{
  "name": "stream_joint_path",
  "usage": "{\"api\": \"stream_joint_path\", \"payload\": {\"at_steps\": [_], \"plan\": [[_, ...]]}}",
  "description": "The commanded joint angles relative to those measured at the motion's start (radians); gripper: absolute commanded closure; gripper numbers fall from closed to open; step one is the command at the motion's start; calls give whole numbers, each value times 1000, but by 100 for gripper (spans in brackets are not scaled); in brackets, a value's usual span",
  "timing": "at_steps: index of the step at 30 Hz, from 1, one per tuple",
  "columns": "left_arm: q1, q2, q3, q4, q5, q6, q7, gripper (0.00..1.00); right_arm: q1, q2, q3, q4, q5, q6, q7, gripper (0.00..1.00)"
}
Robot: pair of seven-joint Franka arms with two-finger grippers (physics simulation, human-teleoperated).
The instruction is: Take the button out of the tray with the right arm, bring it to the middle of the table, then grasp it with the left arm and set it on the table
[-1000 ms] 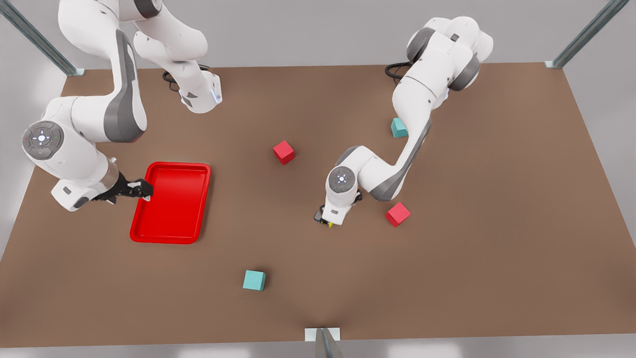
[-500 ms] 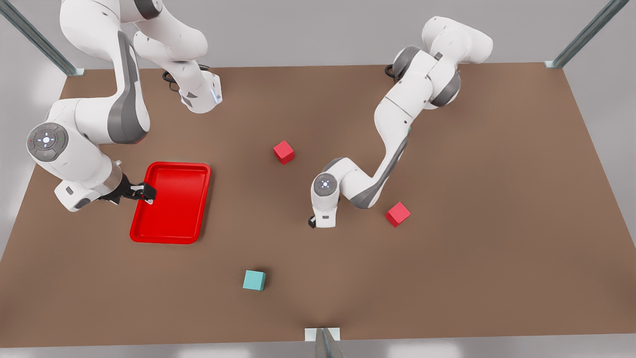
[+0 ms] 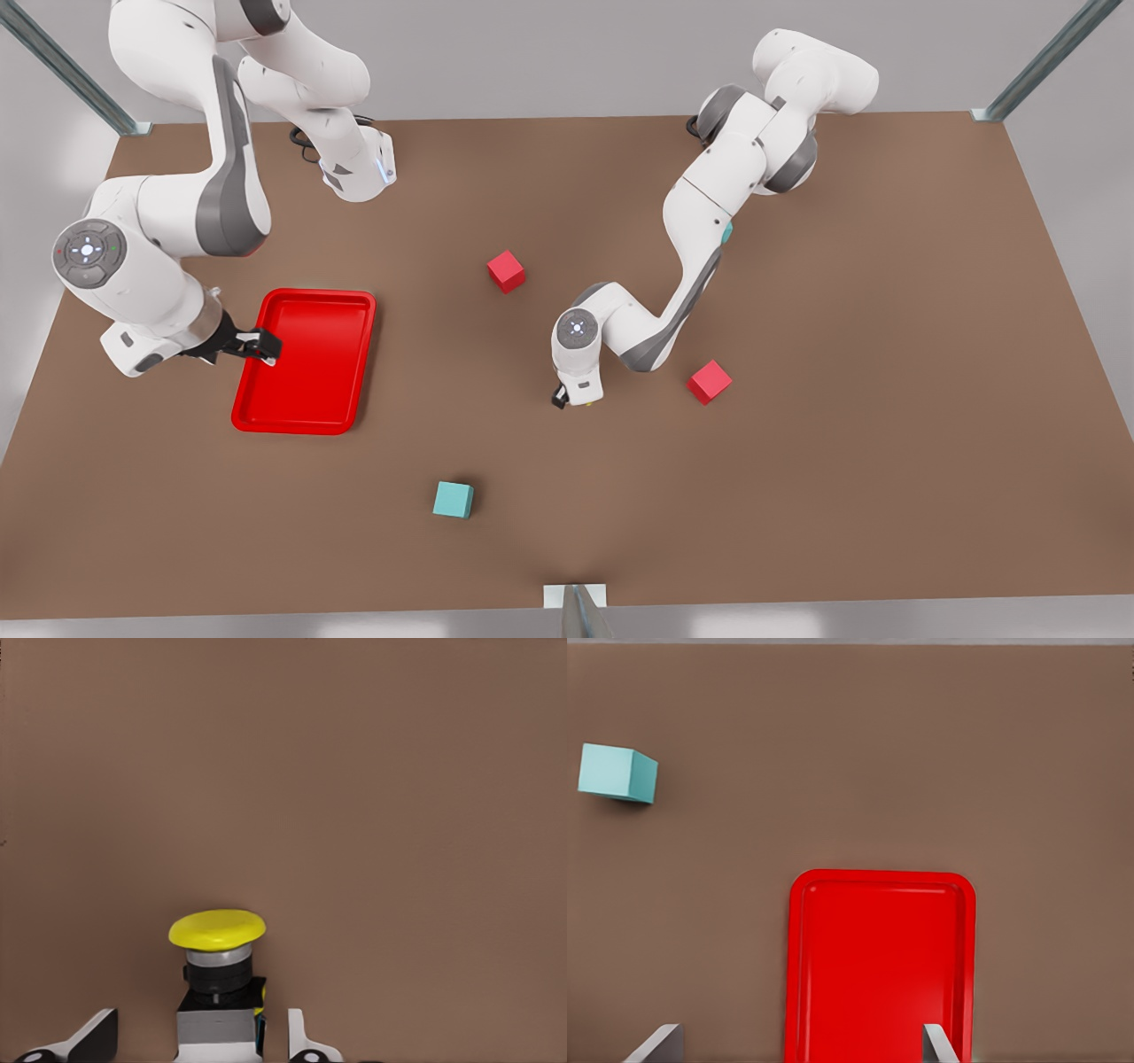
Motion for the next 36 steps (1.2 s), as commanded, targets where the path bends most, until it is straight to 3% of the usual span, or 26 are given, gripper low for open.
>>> {"api": "stream_joint_path", "payload": {"at_steps": [1, 3, 5, 7, 9, 17, 24, 29, 36], "plan": [[-4, 1, 0, 1, 0, 4, -173, 5, 0, -1, 0, 1, 0, -2, 31, 0], [-5, 1, 0, 1, 0, 4, -176, 13, 2, -1, 0, 1, 0, -2, 34, 0], [-5, 0, 0, 1, 0, 4, -175, 35, 4, -3, 3, 1, 2, -2, 42, 0], [-5, -2, 0, 2, 0, 2, -175, 48, 4, -3, 1, 2, 2, -2, 42, 0], [-5, -2, 0, 2, 0, 4, -170, 55, 4, -1, 1, 2, 3, -2, 42, 0], [0, -54, 54, 4, 94, -24, -139, 55, 4, 5, 1, 10, 2, 7, 31, 0], [-5, -75, 176, 5, 399, -231, -138, 55, 5, 13, 3, 22, 2, 9, 37, 0], [-212, -72, 429, 5, 495, -482, -173, 55, 4, 13, 17, 22, 2, 7, 39, 0], [-317, 69, 429, 7, 673, -676, -311, 55, 5, 13, 18, 22, 2, 9, 39, 0]]}}
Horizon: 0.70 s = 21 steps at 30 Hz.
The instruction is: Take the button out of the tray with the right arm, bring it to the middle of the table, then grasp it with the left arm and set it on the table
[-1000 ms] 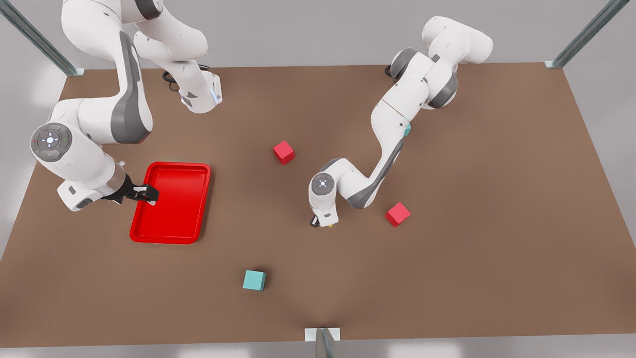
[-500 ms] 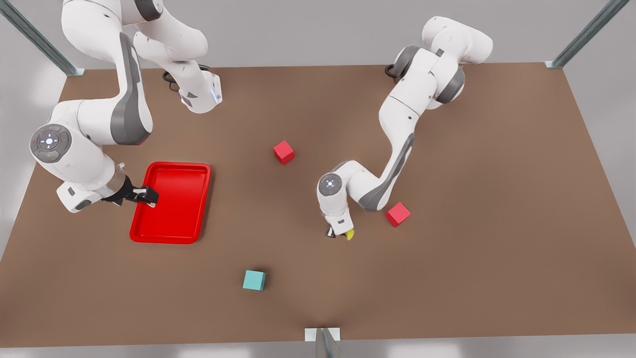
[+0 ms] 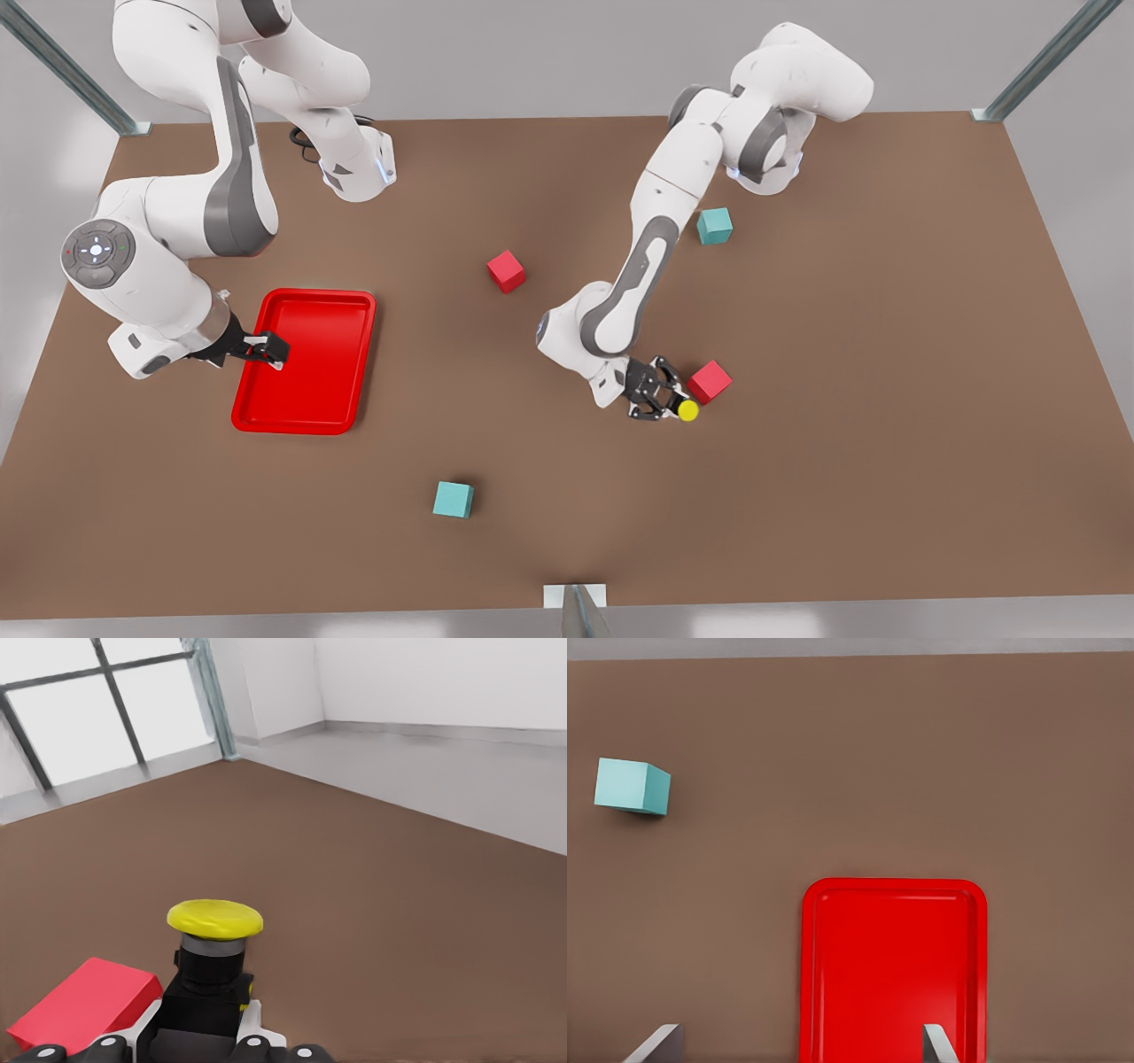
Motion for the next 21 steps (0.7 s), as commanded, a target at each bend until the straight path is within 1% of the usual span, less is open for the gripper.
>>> {"api": "stream_joint_path", "payload": {"at_steps": [1, 5, 7, 13, 18, 21], "plan": [[-22, 20, 2, 1, 54, -155, -161, 55, 1, -1, 0, 1, -1, 1, 6, 0], [-61, 43, 2, 5, 78, -151, -178, 55, 13, -1, 2, 1, 1, 1, 11, 0], [-74, 46, -9, 34, 72, -149, -217, 55, 13, -1, 2, 1, -1, 2, 9, 0], [-177, 107, -6, 42, 75, -142, -285, 55, 42, 11, 2, 39, -4, -4, 12, 0], [-183, 109, -7, 62, 75, -47, -411, 55, 41, 13, 0, 40, -7, -4, 0, 0], [-194, 133, -7, 50, 127, -77, -394, 55, 42, 13, 0, 40, -7, -2, 3, 0]]}}
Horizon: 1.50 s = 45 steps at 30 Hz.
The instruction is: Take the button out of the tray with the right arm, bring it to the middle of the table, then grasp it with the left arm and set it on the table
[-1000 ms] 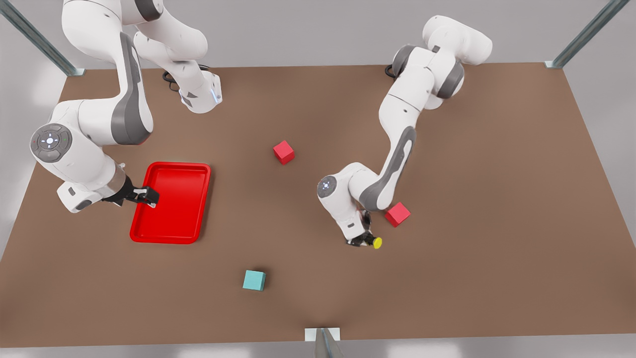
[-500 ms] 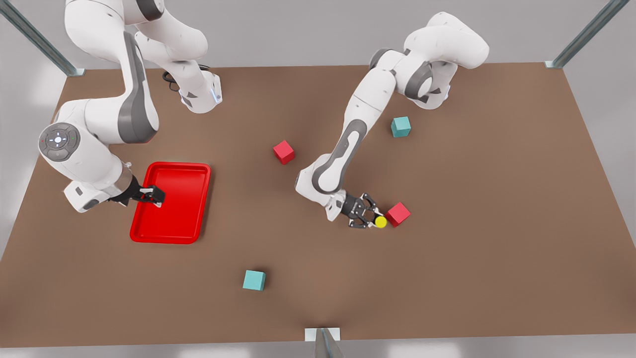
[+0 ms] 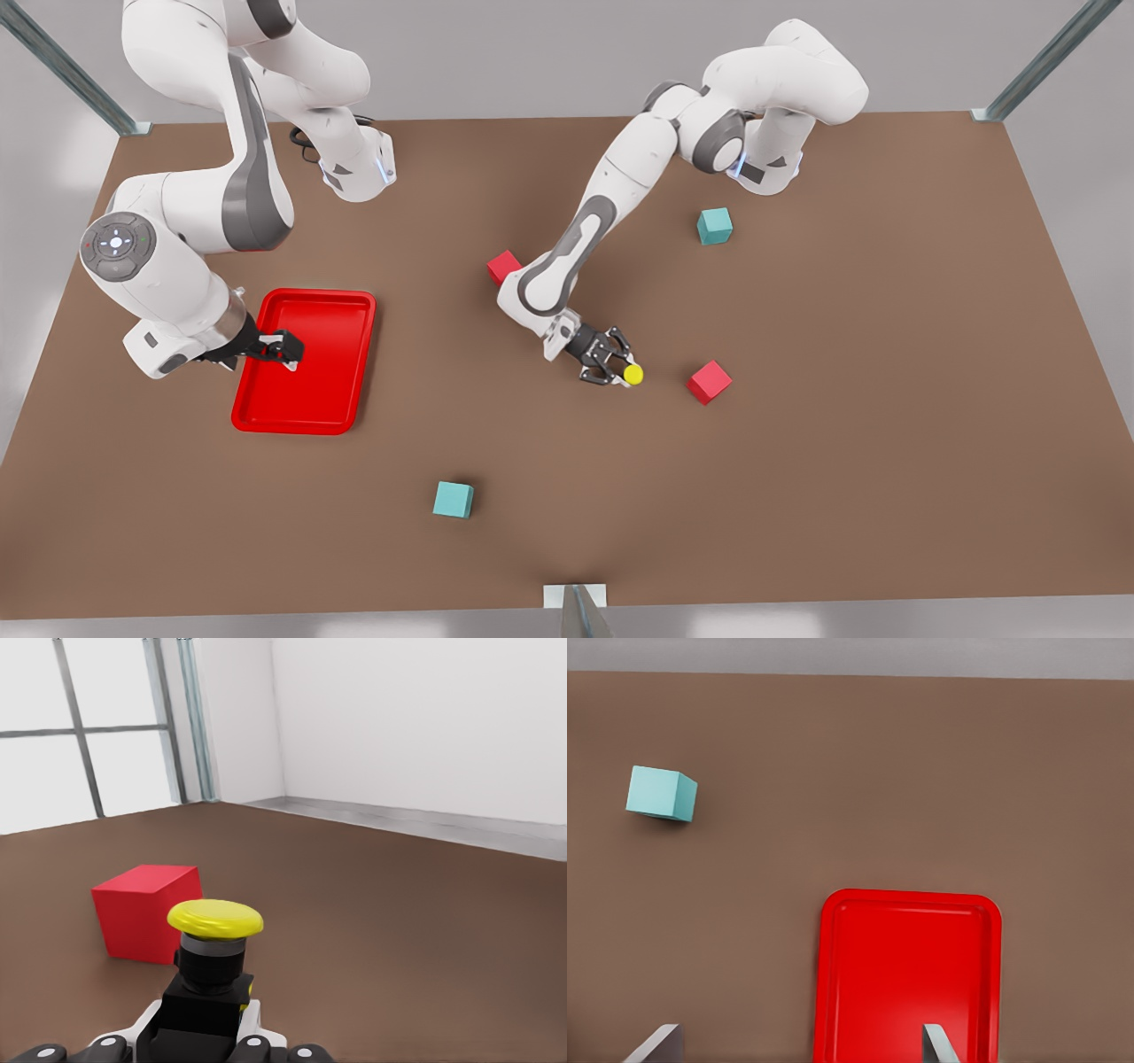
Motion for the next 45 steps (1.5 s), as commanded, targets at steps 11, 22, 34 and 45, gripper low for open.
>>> {"api": "stream_joint_path", "payload": {"at_steps": [11, 22, 34, 45], "plan": [[-9, 27, 7, -25, 83, -45, -164, 55, 0, 0, 0, 1, 1, 2, 0, 0], [-4, 35, 7, -22, 97, 9, -318, 55, 2, 2, 0, 1, 4, 2, 8, 0], [-4, 47, 8, -17, 100, 1, -301, 0, 29, 2, 0, 2, 0, 2, 10, 0], [-4, -45, 7, -46, 92, -6, -244, 0, 29, 2, 0, 2, 1, 2, 10, 0]]}}
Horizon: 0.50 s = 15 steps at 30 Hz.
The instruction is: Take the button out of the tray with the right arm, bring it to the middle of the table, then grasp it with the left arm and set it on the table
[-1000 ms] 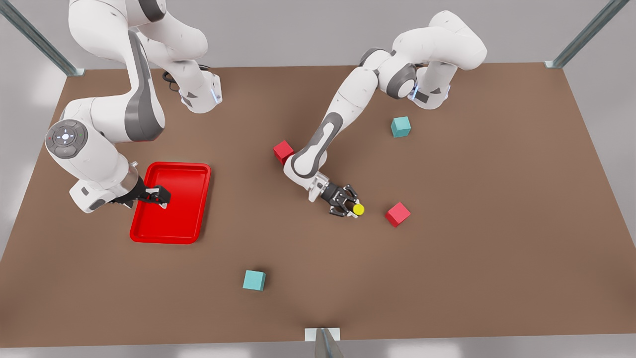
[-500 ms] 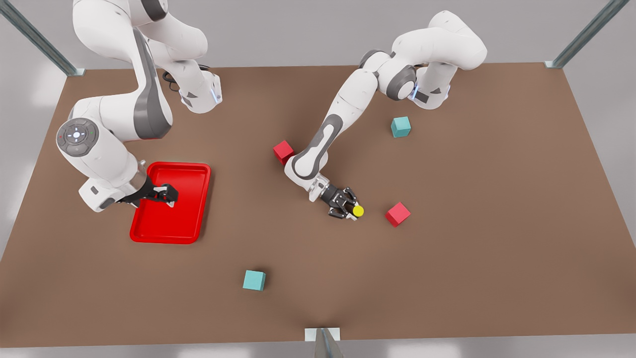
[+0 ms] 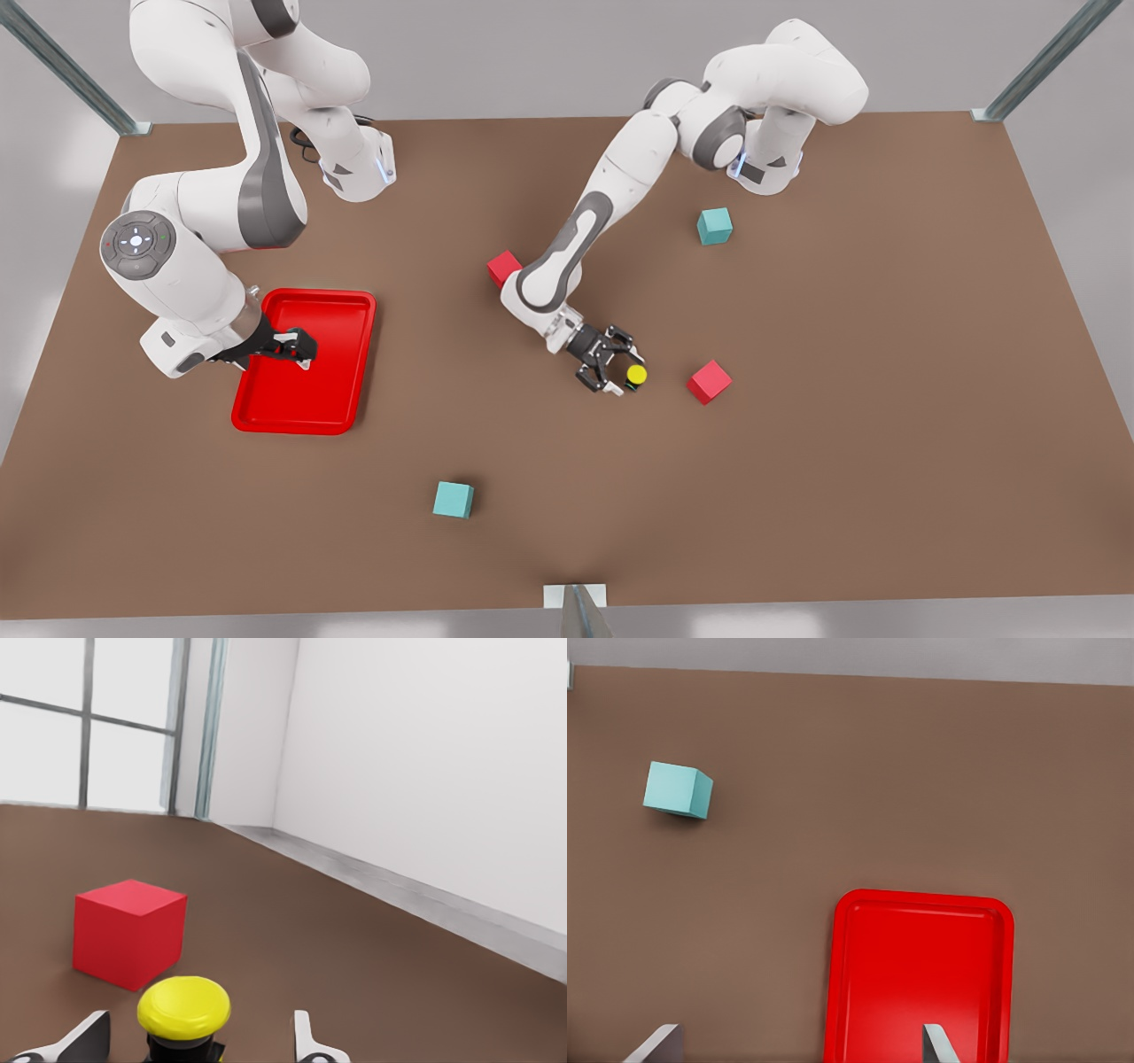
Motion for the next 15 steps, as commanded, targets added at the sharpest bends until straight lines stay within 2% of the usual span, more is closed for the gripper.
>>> {"api": "stream_joint_path", "payload": {"at_steps": [1, 4, 7, 9, 10, 12, 14, 15], "plan": [[1, -25, 0, -3, -5, -4, 14, 0, -1, -1, 0, 1, 1, 0, 2, 0], [1, -111, -1, -25, -13, -26, 89, 0, 1, -3, 0, 1, 3, 0, 2, 0], [85, -342, -1, -25, -126, -18, 421, 0, 1, -3, 0, 1, -2, 0, 3, 0], [203, -520, -12, -17, -364, 49, 861, 0, -1, -6, 0, 5, -4, -11, 0, 0], [278, -554, -6, -17, -558, 134, 1055, 0, -4, -13, -1, 2, -4, -14, -2, 0], [433, -654, 0, -17, -973, 134, 1578, 0, -32, -27, -44, 2, -2, -86, -35, 0], [493, -653, 0, -17, -1108, 114, 1768, 0, -76, -26, -57, -22, 16, -53, -104, 0], [609, -656, -6, -15, -1222, 56, 2054, 0, -79, -26, -57, -32, 35, -20, -107, 0]]}}
